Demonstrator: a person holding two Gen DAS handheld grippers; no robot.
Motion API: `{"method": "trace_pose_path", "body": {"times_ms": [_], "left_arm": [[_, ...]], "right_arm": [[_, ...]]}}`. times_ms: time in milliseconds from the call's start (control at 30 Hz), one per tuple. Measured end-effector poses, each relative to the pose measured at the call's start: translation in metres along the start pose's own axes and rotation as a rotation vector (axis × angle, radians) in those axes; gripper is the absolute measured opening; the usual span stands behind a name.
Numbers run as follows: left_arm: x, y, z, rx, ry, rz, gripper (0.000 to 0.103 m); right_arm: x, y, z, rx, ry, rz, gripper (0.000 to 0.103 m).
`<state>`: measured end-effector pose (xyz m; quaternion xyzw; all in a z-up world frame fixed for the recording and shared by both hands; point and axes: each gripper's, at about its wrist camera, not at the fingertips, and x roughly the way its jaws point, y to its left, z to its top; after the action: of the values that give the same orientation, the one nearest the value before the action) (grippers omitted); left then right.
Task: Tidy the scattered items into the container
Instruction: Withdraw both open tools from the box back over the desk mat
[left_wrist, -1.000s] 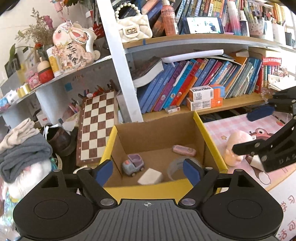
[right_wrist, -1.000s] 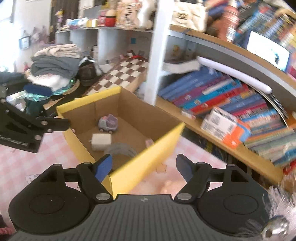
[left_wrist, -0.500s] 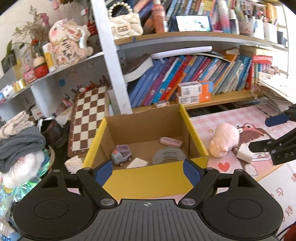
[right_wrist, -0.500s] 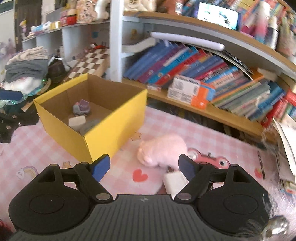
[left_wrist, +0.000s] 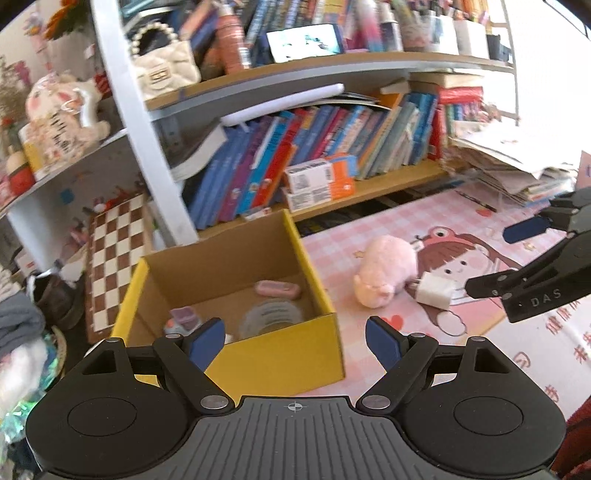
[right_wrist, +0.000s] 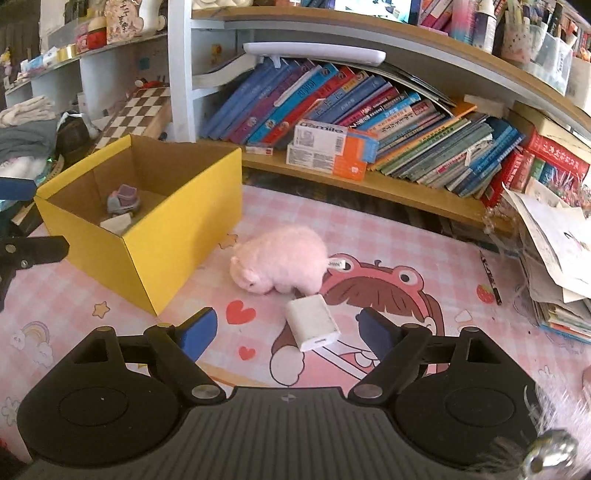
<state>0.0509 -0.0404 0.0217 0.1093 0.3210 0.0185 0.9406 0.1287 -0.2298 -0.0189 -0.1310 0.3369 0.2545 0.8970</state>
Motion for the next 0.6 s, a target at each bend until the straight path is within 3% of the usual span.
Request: {"method": "trace_pose_path", "body": {"times_ms": [600], "left_arm": [[0.026,-0.043,0.019,0.127,-0.005,-0.126,0.085]], "right_arm": [[0.004,-0.023,-0.014,0.075,0.038,-0.047,0.084]]}}
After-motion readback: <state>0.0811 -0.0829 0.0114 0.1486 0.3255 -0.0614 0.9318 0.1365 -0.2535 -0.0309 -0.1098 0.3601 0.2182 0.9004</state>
